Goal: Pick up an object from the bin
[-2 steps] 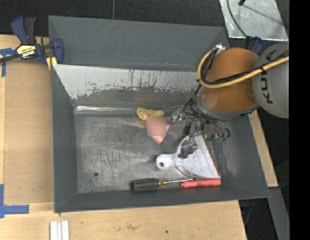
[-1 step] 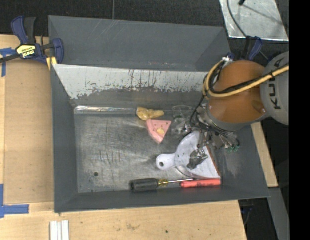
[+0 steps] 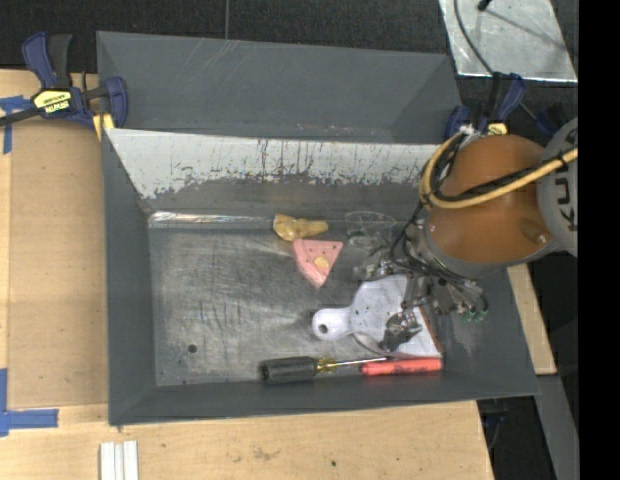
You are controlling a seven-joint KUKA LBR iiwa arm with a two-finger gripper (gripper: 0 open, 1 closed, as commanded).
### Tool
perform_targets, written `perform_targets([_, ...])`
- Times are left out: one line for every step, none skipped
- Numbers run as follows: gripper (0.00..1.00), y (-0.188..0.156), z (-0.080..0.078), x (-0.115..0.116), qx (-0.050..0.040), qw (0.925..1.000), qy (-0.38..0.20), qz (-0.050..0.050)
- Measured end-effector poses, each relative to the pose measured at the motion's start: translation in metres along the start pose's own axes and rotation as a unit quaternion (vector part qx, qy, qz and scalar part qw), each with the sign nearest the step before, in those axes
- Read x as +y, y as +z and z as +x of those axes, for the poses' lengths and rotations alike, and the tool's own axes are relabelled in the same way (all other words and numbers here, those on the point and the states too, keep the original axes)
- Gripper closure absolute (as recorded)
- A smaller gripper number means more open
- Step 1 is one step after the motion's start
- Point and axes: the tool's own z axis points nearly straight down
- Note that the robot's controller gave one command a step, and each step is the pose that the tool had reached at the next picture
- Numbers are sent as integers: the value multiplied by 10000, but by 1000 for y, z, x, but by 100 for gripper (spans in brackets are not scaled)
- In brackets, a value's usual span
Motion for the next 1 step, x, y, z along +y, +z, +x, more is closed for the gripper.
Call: perform_targets([0, 38, -15, -7, -11, 9864, -1643, 9])
